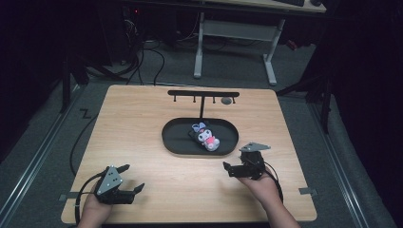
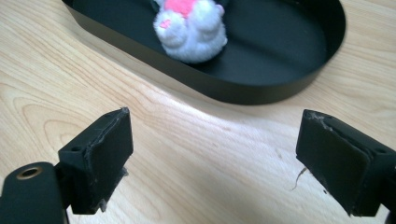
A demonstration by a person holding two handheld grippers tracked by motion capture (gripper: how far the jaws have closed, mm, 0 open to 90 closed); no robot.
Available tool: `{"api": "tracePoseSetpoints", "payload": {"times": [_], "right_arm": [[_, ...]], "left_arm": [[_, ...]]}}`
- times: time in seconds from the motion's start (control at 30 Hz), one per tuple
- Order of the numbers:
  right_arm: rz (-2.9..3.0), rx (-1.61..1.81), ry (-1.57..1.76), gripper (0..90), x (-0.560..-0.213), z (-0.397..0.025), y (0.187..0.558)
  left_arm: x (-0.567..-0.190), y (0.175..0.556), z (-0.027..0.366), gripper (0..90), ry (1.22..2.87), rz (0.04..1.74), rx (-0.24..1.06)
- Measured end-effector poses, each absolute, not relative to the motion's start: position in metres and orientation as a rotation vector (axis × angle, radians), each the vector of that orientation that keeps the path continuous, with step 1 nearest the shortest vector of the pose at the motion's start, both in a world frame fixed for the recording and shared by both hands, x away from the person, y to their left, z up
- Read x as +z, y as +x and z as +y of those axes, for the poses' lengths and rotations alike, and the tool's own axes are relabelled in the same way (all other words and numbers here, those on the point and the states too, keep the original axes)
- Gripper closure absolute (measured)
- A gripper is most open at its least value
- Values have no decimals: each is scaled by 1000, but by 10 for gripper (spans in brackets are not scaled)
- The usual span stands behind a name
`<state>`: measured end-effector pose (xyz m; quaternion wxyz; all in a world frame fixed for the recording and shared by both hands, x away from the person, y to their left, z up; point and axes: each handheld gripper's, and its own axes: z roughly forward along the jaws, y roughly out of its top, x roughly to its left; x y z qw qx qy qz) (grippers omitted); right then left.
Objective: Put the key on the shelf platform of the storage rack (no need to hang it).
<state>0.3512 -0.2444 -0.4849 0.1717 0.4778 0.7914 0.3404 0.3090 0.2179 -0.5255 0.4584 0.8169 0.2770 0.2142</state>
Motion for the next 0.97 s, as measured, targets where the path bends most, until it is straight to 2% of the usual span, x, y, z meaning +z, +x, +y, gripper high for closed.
{"api": "tracePoseSetpoints", "payload": {"times": [0.17, 0.33, 0.53, 0.97], "right_arm": [[2186, 1057, 1349, 114, -491, -262, 335], [2117, 1098, 1322, 114, -497, -277, 318], [2016, 1095, 1265, 119, -514, -287, 280], [1991, 1095, 1243, 126, -515, -287, 284]], "left_arm": [[-525, 305, 221, 129, 1994, 681, 536], [-524, 304, 219, 41, 1977, 680, 535], [-522, 307, 212, 38, 1991, 668, 532], [-522, 302, 216, 38, 1998, 645, 527]]}}
